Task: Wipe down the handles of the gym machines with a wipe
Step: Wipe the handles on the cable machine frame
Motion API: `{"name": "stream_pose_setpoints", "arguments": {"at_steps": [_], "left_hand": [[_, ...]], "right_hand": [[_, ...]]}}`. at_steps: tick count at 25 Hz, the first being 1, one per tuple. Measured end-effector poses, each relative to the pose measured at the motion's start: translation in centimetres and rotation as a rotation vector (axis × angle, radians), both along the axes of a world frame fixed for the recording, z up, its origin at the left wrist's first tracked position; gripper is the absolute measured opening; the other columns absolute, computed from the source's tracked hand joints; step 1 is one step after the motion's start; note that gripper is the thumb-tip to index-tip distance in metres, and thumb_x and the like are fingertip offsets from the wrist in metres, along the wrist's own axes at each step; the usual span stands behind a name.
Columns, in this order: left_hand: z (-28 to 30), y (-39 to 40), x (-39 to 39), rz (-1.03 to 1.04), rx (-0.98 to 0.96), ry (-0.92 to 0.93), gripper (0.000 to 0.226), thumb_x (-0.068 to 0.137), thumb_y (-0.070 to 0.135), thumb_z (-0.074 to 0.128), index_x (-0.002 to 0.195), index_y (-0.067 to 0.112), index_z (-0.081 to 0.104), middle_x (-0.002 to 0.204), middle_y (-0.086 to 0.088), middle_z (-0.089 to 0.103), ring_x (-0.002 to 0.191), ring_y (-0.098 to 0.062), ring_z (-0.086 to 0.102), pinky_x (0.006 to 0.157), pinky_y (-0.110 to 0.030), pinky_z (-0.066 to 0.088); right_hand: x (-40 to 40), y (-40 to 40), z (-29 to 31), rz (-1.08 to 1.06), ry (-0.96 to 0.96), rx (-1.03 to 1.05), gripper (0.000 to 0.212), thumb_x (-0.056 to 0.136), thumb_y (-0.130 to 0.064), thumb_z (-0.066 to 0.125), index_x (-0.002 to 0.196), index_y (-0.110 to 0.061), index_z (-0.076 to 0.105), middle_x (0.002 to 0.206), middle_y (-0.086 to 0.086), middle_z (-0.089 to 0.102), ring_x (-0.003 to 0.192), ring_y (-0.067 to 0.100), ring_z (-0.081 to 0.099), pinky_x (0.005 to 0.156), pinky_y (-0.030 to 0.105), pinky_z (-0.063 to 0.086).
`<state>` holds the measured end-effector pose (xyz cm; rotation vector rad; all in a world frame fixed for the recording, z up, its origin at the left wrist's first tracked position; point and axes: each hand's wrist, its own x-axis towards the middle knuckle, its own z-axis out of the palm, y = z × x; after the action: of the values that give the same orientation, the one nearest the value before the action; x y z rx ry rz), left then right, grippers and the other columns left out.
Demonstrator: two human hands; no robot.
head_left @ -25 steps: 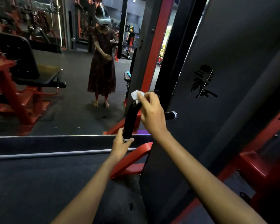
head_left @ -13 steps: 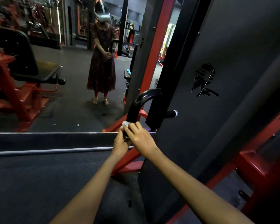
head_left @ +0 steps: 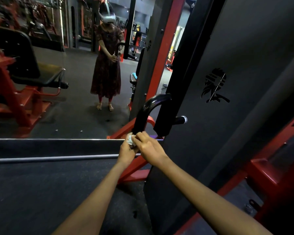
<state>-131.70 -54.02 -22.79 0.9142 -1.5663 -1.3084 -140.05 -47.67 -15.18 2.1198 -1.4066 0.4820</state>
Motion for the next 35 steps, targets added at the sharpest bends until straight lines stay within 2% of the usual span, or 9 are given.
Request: {"name": "stream_pose_setpoints", "arguments": {"at_steps": [5, 8, 12, 17, 19, 22, 25, 30, 35], "left_hand": [[-0.6, 0.3, -0.4, -0.007, -0.032, 0.021, 0.048, 0.086, 0.007, 0.065, 0.130, 0.012, 0.046, 0.106, -0.004, 0.062, 0.098, -0.020, 0.060, 0.086, -0.029, 0.048], [-0.8, 0.5, -0.6, 0.028, -0.064, -0.033, 0.051, 0.088, 0.010, 0.064, 0.134, 0.013, 0.042, 0.116, -0.011, 0.060, 0.104, -0.025, 0.059, 0.090, -0.036, 0.048], [-1.0, 0.4, -0.6, 0.034, -0.103, -0.084, 0.055, 0.089, 0.015, 0.064, 0.138, 0.012, 0.039, 0.126, -0.012, 0.057, 0.112, -0.028, 0.057, 0.092, -0.040, 0.047], [-1.0, 0.2, -0.6, 0.030, -0.113, -0.081, 0.058, 0.088, 0.017, 0.065, 0.140, 0.012, 0.038, 0.127, -0.011, 0.058, 0.114, -0.030, 0.057, 0.092, -0.045, 0.048], [-1.2, 0.0, -0.6, 0.017, -0.117, -0.086, 0.058, 0.089, 0.017, 0.064, 0.140, 0.013, 0.037, 0.130, -0.010, 0.056, 0.117, -0.029, 0.055, 0.094, -0.045, 0.047], [-1.3, 0.0, -0.6, 0.016, -0.116, -0.085, 0.056, 0.089, 0.017, 0.063, 0.139, 0.012, 0.038, 0.130, -0.009, 0.056, 0.117, -0.029, 0.055, 0.093, -0.044, 0.047], [-1.4, 0.2, -0.7, 0.053, -0.121, -0.110, 0.059, 0.089, 0.016, 0.063, 0.141, 0.006, 0.037, 0.127, -0.017, 0.058, 0.110, -0.034, 0.058, 0.087, -0.041, 0.048], [-1.6, 0.1, -1.0, 0.040, -0.113, -0.215, 0.056, 0.088, 0.004, 0.060, 0.138, -0.006, 0.037, 0.136, -0.026, 0.048, 0.120, -0.039, 0.051, 0.095, -0.038, 0.039], [-1.2, 0.2, -0.6, 0.025, -0.105, -0.150, 0.077, 0.081, 0.048, 0.054, 0.142, 0.005, 0.035, 0.134, -0.019, 0.052, 0.116, -0.035, 0.055, 0.090, -0.041, 0.046]], "right_hand": [[-1.0, 0.0, 9.8, -0.127, -0.378, -0.308, 0.030, 0.084, 0.000, 0.042, 0.104, 0.006, 0.063, 0.085, 0.017, 0.051, 0.075, 0.030, 0.053, 0.056, 0.033, 0.044], [-1.8, -1.6, 12.5, -0.359, -0.469, -0.209, 0.018, 0.085, 0.004, 0.049, 0.096, 0.006, 0.064, 0.093, 0.016, 0.050, 0.083, 0.029, 0.054, 0.065, 0.040, 0.050], [0.4, -2.6, 11.4, -0.336, -0.132, -0.122, 0.011, 0.072, 0.006, 0.057, 0.079, 0.001, 0.064, 0.088, 0.014, 0.057, 0.083, 0.032, 0.054, 0.058, 0.035, 0.047], [2.1, -1.9, 9.0, -0.131, 0.446, 0.026, 0.028, 0.071, -0.014, 0.035, 0.061, -0.013, 0.061, 0.067, 0.003, 0.056, 0.071, 0.026, 0.055, 0.060, 0.032, 0.033], [0.8, -2.0, 10.0, -0.121, 0.450, 0.003, 0.027, 0.074, -0.016, 0.037, 0.065, -0.014, 0.063, 0.070, 0.003, 0.060, 0.076, 0.026, 0.058, 0.067, 0.032, 0.030], [0.2, -3.2, 11.5, -0.130, 0.404, -0.033, 0.030, 0.073, -0.016, 0.037, 0.068, -0.012, 0.066, 0.070, 0.004, 0.064, 0.072, 0.025, 0.062, 0.070, 0.032, 0.043], [1.3, -3.8, 7.7, -0.017, 0.588, 0.076, 0.021, 0.073, -0.009, 0.047, 0.062, -0.010, 0.065, 0.062, 0.006, 0.061, 0.064, 0.026, 0.060, 0.068, 0.032, 0.050], [0.8, -3.4, 3.2, 0.058, 0.769, 0.188, 0.038, 0.077, -0.009, 0.037, 0.070, -0.009, 0.074, 0.074, 0.008, 0.070, 0.080, 0.027, 0.068, 0.090, 0.037, 0.050], [-1.1, -3.1, 5.8, 0.289, 0.853, 0.124, 0.006, 0.072, -0.009, 0.071, 0.076, -0.008, 0.075, 0.086, 0.010, 0.072, 0.093, 0.027, 0.067, 0.103, 0.042, 0.039]]}}
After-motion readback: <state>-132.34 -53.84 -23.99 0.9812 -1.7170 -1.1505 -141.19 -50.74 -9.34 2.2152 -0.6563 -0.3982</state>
